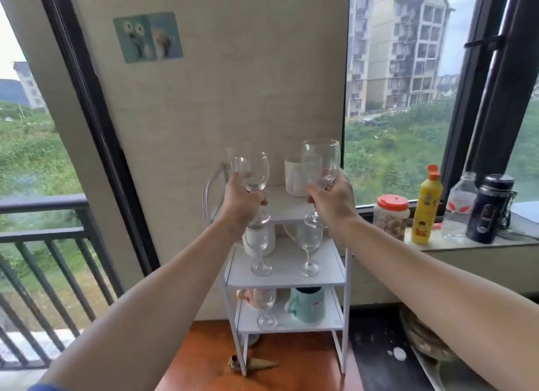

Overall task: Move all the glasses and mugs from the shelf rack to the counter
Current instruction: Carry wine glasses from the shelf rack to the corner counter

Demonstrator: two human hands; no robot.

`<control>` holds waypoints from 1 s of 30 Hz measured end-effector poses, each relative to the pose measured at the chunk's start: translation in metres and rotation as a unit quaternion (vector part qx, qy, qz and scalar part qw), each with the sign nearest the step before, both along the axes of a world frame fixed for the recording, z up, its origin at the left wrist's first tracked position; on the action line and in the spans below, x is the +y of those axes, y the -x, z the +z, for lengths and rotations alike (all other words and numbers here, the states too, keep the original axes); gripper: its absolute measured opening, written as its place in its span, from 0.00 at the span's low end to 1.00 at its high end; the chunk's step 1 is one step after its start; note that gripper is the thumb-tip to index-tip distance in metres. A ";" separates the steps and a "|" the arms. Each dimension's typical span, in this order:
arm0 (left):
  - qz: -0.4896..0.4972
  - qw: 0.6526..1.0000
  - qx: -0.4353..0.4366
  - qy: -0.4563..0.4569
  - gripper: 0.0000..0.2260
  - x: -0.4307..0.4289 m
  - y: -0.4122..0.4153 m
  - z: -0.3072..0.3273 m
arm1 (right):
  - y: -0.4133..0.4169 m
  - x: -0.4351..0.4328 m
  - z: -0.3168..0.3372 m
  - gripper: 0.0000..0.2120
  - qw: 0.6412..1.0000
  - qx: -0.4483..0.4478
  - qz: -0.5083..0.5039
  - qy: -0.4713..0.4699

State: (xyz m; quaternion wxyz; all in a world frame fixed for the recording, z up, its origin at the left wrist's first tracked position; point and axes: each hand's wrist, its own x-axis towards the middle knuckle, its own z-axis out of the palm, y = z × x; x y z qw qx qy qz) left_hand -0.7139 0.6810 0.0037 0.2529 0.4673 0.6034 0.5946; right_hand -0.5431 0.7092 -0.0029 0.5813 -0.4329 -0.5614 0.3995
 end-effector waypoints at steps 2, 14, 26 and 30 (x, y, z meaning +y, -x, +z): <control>-0.028 1.000 -0.006 -0.012 0.22 -0.021 -0.003 0.001 | -0.009 -0.025 -0.001 0.16 1.000 0.008 0.017 -0.001; -0.213 0.975 -0.036 0.044 0.22 -0.115 -0.116 -0.069 | -0.148 -0.172 -0.077 0.18 0.985 0.014 -0.132 0.110; -0.460 0.882 -0.024 0.095 0.18 -0.202 -0.382 -0.124 | -0.388 -0.343 -0.132 0.24 0.923 0.053 -0.347 0.158; -0.529 0.839 -0.030 0.121 0.17 -0.248 -0.496 -0.140 | -0.487 -0.420 -0.149 0.26 0.900 0.051 -0.394 0.179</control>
